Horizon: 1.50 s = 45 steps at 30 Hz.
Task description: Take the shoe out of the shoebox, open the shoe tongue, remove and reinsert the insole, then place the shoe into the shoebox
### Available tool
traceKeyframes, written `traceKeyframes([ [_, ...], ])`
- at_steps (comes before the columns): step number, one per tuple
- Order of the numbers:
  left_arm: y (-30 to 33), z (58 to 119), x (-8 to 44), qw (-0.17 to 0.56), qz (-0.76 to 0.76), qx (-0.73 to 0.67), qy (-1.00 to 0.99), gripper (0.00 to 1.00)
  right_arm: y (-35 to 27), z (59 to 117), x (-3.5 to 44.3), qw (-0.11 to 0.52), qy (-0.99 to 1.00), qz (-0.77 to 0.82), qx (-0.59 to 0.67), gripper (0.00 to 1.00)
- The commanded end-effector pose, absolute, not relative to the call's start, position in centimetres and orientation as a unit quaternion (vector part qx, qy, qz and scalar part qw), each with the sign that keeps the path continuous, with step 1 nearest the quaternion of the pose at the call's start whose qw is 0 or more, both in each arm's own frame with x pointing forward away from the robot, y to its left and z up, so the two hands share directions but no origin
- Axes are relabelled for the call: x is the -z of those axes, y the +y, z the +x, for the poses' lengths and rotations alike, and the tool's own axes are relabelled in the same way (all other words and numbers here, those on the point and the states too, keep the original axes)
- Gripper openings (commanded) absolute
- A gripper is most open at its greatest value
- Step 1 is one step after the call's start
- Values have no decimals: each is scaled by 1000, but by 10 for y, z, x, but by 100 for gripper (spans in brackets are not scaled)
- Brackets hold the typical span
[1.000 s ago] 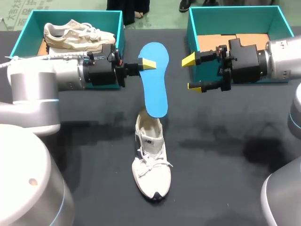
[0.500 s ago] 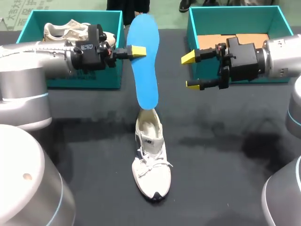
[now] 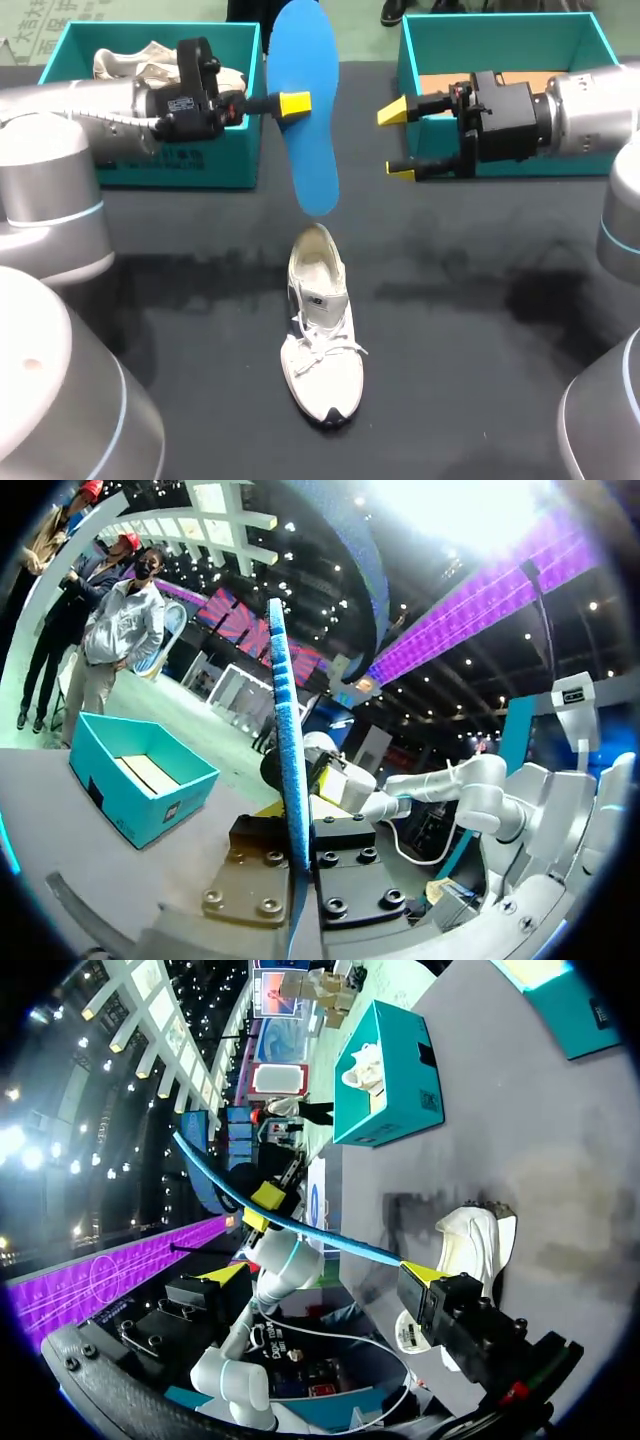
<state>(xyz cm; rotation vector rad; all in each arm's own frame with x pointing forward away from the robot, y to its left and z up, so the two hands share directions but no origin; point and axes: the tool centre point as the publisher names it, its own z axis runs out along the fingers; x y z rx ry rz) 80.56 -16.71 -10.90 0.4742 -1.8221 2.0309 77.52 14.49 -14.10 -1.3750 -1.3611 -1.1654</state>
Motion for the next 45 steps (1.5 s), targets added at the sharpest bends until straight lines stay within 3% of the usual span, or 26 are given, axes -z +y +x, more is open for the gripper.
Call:
traceKeyframes([
  [1, -166, 805, 111, 50, 28, -746, -663, 0, 149, 780, 142, 429, -546, -549, 464, 100],
  [4, -166, 805, 111, 50, 28, -746, -663, 0, 149, 780, 142, 429, -546, -549, 464, 100],
  [7, -168, 803, 114, -38, -56, -687, -724, 0, 149, 780, 142, 429, -546, -549, 464, 100],
  [12, -160, 804, 105, -100, -135, -661, -731, 0, 149, 780, 142, 429, -546, -549, 464, 100],
  [16, -158, 796, 100, -269, -250, -559, -743, 0, 149, 780, 142, 429, -546, -549, 464, 100],
  [28, -158, 796, 100, -269, -250, -559, -743, 0, 149, 780, 142, 429, -546, -549, 464, 100],
  [34, -155, 801, 107, -324, -330, -580, -671, 0, 149, 780, 142, 429, -546, -549, 464, 100],
  [45, -144, 813, 123, -360, -430, -586, -584, 0, 149, 780, 142, 429, -546, -549, 464, 100],
])
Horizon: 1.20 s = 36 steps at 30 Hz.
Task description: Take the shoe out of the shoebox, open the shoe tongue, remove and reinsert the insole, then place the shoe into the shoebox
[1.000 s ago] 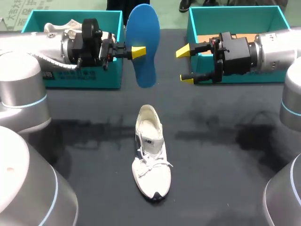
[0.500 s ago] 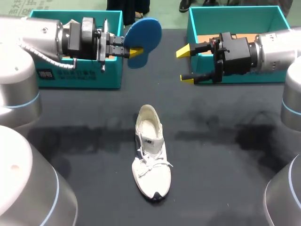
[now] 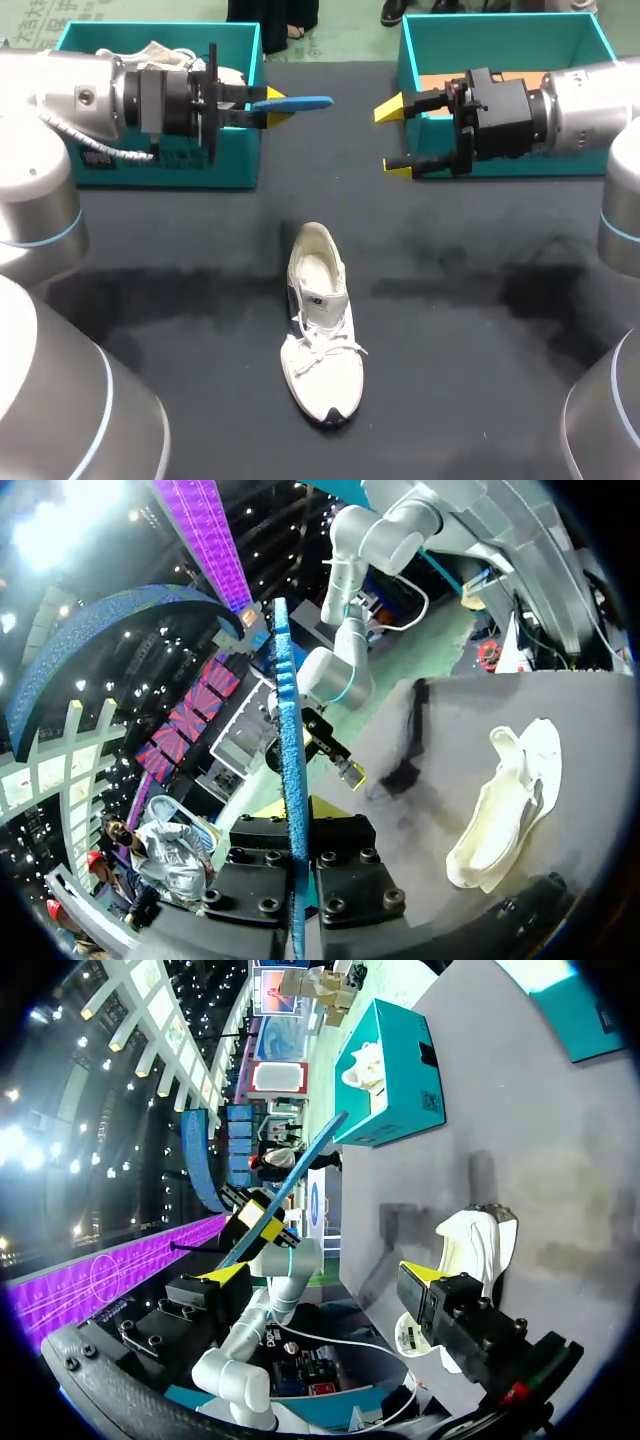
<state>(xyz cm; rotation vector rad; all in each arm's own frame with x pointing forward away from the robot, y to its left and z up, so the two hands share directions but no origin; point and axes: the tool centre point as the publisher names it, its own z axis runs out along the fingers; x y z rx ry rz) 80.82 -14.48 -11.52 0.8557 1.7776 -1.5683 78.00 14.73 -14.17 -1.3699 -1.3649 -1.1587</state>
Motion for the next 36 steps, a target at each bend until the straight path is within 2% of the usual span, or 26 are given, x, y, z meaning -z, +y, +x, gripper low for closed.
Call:
traceKeyframes([
  [1, -145, 811, 121, 372, 451, 571, 576, 0, 149, 780, 142, 429, -546, -549, 464, 100],
  [3, -145, 804, 116, 412, 513, 516, 548, 0, 149, 780, 142, 429, -546, -549, 464, 100],
  [16, -145, 804, 116, 412, 513, 516, 548, 0, 149, 780, 142, 429, -546, -549, 464, 100],
  [21, -156, 814, 136, 440, 520, 495, 539, 0, 149, 780, 142, 429, -546, -549, 464, 100],
  [36, -177, 826, 139, 503, 568, 434, 486, 0, 180, 774, 147, 419, -549, -523, 499, 100],
])
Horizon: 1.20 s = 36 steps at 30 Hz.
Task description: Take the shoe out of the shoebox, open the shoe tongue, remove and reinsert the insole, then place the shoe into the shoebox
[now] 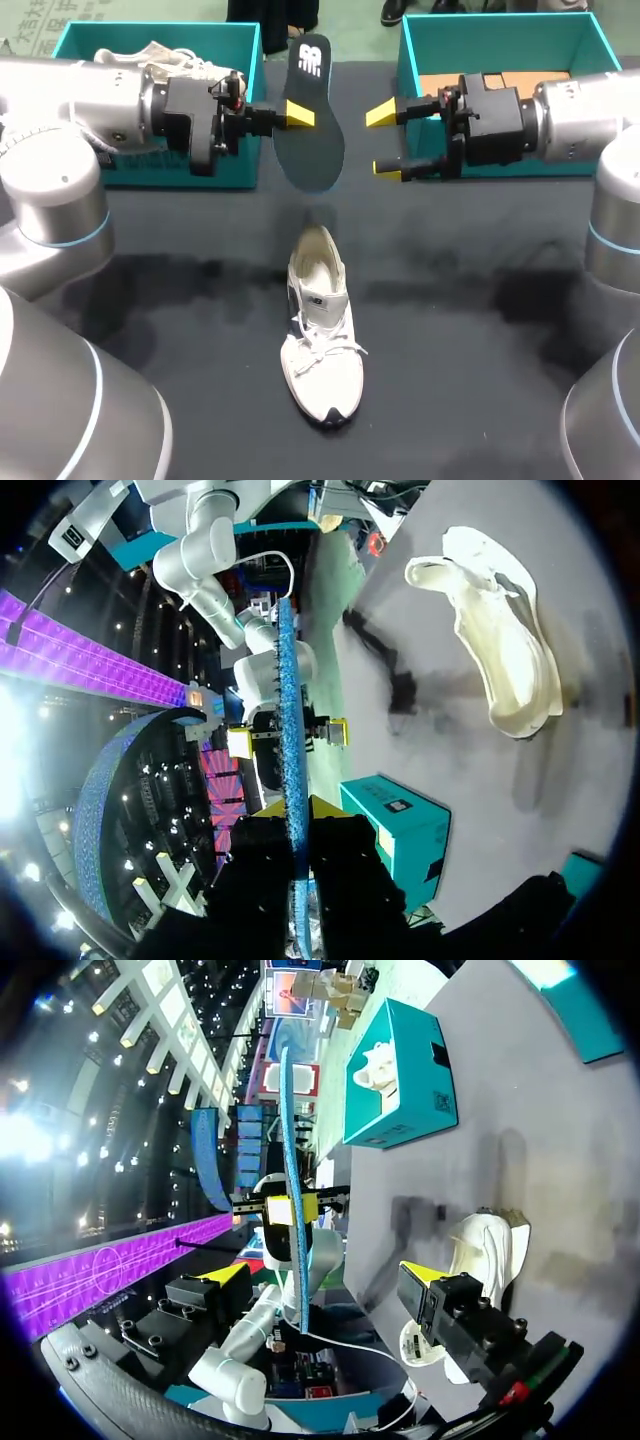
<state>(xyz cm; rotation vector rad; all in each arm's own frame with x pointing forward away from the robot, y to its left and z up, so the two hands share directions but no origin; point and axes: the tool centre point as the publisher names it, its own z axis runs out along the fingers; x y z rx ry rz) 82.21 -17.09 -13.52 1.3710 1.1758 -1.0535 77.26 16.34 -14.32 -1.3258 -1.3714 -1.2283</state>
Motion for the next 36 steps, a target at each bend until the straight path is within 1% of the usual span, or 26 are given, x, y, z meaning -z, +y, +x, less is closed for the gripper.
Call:
traceKeyframes([
  [1, -177, 827, 140, 507, 569, 430, 484, 0, 182, 774, 147, 419, -549, -524, 499, 100],
  [7, -181, 832, 149, 518, 569, 420, 481, 0, 194, 775, 145, 416, -552, -512, 509, 100],
  [8, -182, 832, 151, 518, 569, 420, 481, 0, 196, 776, 144, 417, -555, -509, 509, 95],
  [9, -183, 832, 152, 518, 567, 422, 481, 0, 198, 776, 144, 417, -555, -509, 509, 92],
  [10, -184, 832, 153, 519, 566, 424, 480, 0, 200, 777, 143, 416, -557, -507, 510, 93],
  [12, -186, 832, 153, 520, 566, 423, 480, 0, 203, 779, 143, 417, -559, -504, 509, 88],
  [14, -187, 832, 153, 521, 565, 425, 478, 0, 206, 780, 144, 418, -561, -501, 509, 76],
  [15, -188, 832, 153, 521, 566, 425, 478, 0, 208, 780, 145, 419, -561, -499, 511, 73],
  [17, -189, 833, 154, 521, 566, 425, 478, 0, 211, 782, 145, 420, -563, -496, 510, 54],
  [19, -189, 834, 154, 521, 565, 425, 478, 0, 214, 783, 146, 421, -565, -492, 511, 49],
  [24, -191, 835, 153, 522, 564, 427, 477, 0, 218, 785, 148, 425, -566, -484, 516, 42],
  [27, -193, 836, 153, 521, 567, 428, 474, 0, 220, 786, 148, 427, -566, -480, 517, 39],
  [32, -193, 837, 152, 521, 569, 427, 472, 0, 221, 787, 148, 429, -566, -478, 517, 28],
  [36, -194, 838, 151, 522, 570, 426, 470, 0, 221, 786, 148, 430, -566, -478, 516, 25],
])
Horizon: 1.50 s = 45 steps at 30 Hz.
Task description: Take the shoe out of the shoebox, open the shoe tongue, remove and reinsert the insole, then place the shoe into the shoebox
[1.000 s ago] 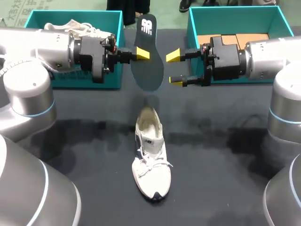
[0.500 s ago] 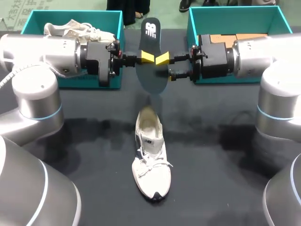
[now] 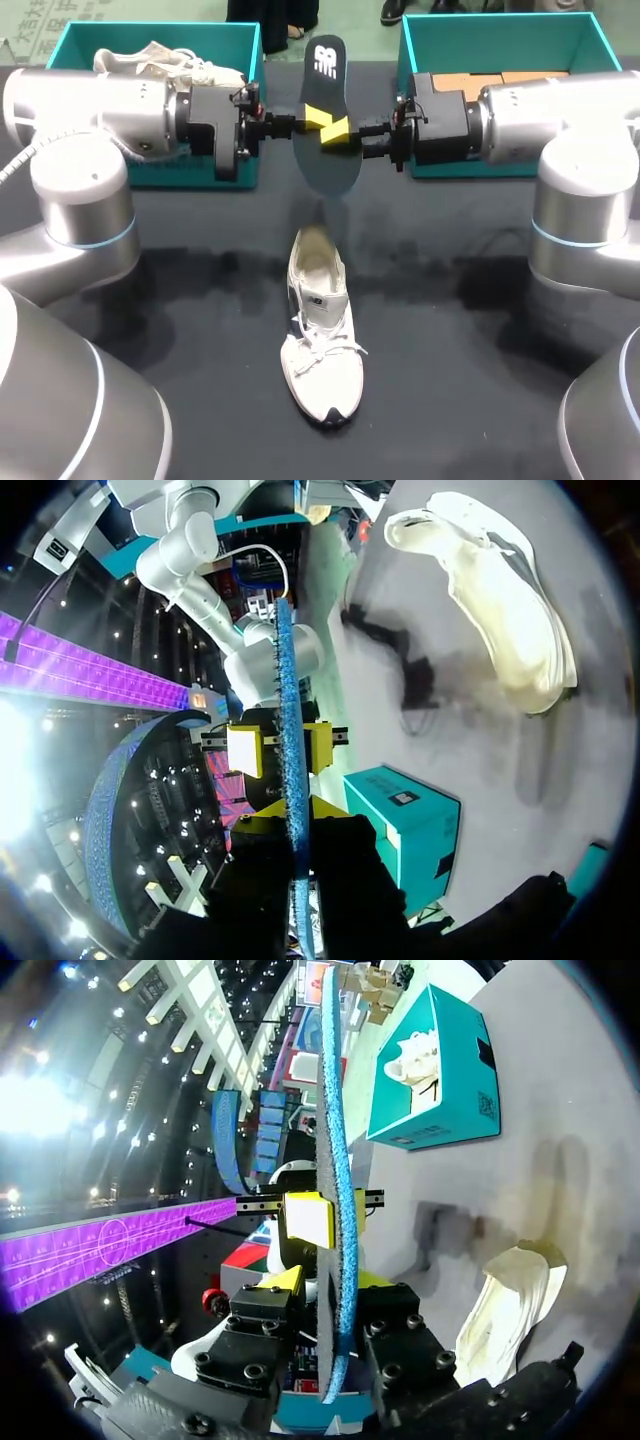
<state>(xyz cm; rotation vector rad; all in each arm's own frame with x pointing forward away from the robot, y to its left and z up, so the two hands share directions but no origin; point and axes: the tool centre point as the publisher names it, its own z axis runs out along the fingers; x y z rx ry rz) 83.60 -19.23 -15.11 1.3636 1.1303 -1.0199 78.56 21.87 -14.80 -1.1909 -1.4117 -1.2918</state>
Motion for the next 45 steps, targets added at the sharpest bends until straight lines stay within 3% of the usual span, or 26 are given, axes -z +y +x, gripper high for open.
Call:
traceKeyframes([
  [1, -193, 839, 151, 522, 571, 425, 470, 0, 221, 786, 148, 430, -566, -478, 516, 24],
  [8, -193, 839, 151, 521, 573, 428, 466, 0, 220, 785, 148, 431, -564, -480, 515, 15],
  [11, -193, 839, 151, 520, 575, 430, 463, 0, 220, 785, 148, 431, -565, -480, 515, 6],
  [20, -191, 835, 149, 515, 582, 437, 454, 0, 218, 786, 150, 433, -563, -477, 518, 0],
  [21, -191, 834, 149, 509, 584, 443, 451, 7, 218, 787, 150, 433, -562, -475, 520, 0],
  [22, -190, 832, 147, 504, 587, 445, 450, 51, 217, 787, 151, 433, -562, -474, 520, 0],
  [23, -188, 830, 145, 502, 589, 446, 450, 100, 216, 788, 152, 432, -562, -474, 522, 0],
  [31, -133, 816, 126, 456, 608, 425, 493, 100, 199, 794, 157, 407, -571, -466, 540, 0],
  [37, -95, 804, 135, 307, 626, 380, 608, 100, 193, 804, 161, 388, -594, -445, 546, 0],
  [45, -95, 804, 135, 307, 626, 380, 608, 100, 193, 804, 161, 388, -594, -445, 546, 0],
])
